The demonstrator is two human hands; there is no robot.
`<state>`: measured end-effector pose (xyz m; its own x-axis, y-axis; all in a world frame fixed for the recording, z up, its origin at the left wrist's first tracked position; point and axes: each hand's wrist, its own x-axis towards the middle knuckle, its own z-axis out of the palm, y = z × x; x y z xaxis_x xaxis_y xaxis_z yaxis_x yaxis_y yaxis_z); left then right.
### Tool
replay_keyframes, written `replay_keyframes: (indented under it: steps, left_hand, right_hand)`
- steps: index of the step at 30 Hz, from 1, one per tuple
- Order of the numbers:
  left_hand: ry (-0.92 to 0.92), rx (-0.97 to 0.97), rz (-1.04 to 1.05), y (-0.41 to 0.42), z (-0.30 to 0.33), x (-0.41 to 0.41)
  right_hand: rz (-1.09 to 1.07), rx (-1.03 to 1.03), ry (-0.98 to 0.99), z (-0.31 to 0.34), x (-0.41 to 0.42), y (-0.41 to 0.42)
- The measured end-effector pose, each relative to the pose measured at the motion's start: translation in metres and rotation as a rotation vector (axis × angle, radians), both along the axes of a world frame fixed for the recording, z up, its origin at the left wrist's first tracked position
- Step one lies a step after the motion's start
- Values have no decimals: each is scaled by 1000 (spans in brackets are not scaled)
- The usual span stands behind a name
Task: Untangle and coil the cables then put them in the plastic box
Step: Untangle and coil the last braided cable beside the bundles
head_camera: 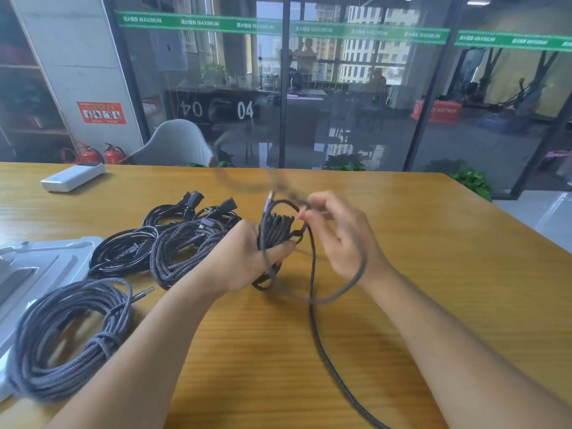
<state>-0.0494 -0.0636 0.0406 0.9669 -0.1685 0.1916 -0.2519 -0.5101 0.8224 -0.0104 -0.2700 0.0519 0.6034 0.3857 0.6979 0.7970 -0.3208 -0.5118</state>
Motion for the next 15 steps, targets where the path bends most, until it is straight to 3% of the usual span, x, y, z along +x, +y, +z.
replay_keyframes:
  steps: [4,7,10,15]
  left_hand:
    - [-4,-62,-148,-11,22,-24]
    - [41,-21,-150,-13,18,-19]
    - [37,-43,-180,-18,20,-25]
    - [56,-95,-107,-14,16,-21]
  right_hand:
    - [-213,411,420,4,26,-14]
    - [-414,412,679,-1,48,-42]
    - [-597,171,687,-10,56,-58]
    - [-710,-556,363,-17,41,-41]
